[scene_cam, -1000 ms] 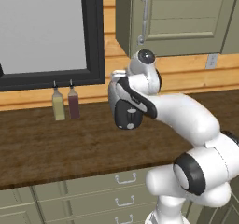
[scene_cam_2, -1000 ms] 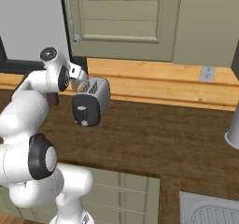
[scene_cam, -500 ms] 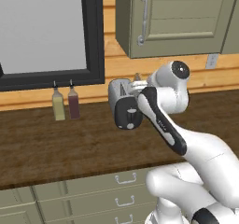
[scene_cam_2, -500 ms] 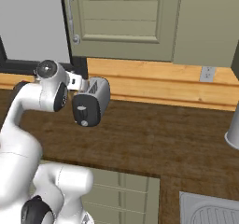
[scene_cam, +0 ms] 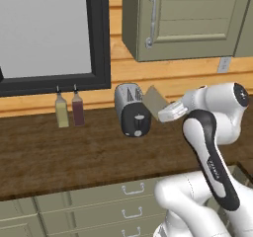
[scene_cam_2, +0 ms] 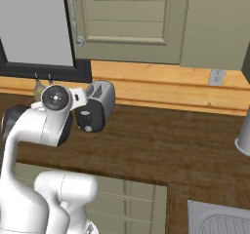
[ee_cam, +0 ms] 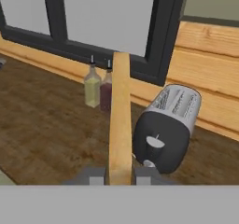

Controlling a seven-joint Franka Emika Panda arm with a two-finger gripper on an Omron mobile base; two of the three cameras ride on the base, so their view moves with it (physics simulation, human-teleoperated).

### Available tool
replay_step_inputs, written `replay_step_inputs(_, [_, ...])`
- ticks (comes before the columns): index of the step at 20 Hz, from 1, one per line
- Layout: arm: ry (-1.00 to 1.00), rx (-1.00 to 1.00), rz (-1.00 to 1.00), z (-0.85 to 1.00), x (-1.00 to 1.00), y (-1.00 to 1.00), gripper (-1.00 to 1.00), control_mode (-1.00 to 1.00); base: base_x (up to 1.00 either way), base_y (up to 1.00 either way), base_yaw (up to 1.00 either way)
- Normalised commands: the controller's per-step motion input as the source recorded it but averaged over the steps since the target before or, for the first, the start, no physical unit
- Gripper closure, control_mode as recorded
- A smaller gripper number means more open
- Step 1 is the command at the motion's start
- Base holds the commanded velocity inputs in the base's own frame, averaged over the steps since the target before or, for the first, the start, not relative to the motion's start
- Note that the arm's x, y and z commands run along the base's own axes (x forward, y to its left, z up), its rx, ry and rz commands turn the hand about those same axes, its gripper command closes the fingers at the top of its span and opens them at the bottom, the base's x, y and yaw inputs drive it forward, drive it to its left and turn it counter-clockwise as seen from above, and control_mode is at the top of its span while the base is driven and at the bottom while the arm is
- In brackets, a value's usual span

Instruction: Start the toaster. Once the lever pops up, take the bread to the plate on the dining counter.

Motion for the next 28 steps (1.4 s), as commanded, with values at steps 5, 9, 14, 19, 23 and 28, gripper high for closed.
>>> replay_step_inputs(5, [-0.07, -0.04, 0.04, 0.03, -0.71, 0.0, 1.0, -1.0, 0.0, 0.0, 0.0])
replay_step_inputs(9, [0.0, 0.0, 0.0, 0.0, -0.01, 0.0, 1.0, 1.0, 0.0, 0.0, 0.0])
replay_step_inputs(14, [0.0, 0.0, 0.0, 0.0, 0.0, 0.0, 1.0, 1.0, -0.31, 0.06, 0.0])
replay_step_inputs(19, [0.0, 0.0, 0.0, 0.0, 0.0, 0.0, 1.0, 1.0, -0.91, 0.32, 0.09])
replay_step_inputs(23, [0.0, 0.0, 0.0, 0.0, 0.0, 0.0, 1.0, 1.0, -0.39, 0.51, 0.26])
replay_step_inputs(28, [0.0, 0.0, 0.0, 0.0, 0.0, 0.0, 1.0, 1.0, 0.0, 0.84, 0.48])
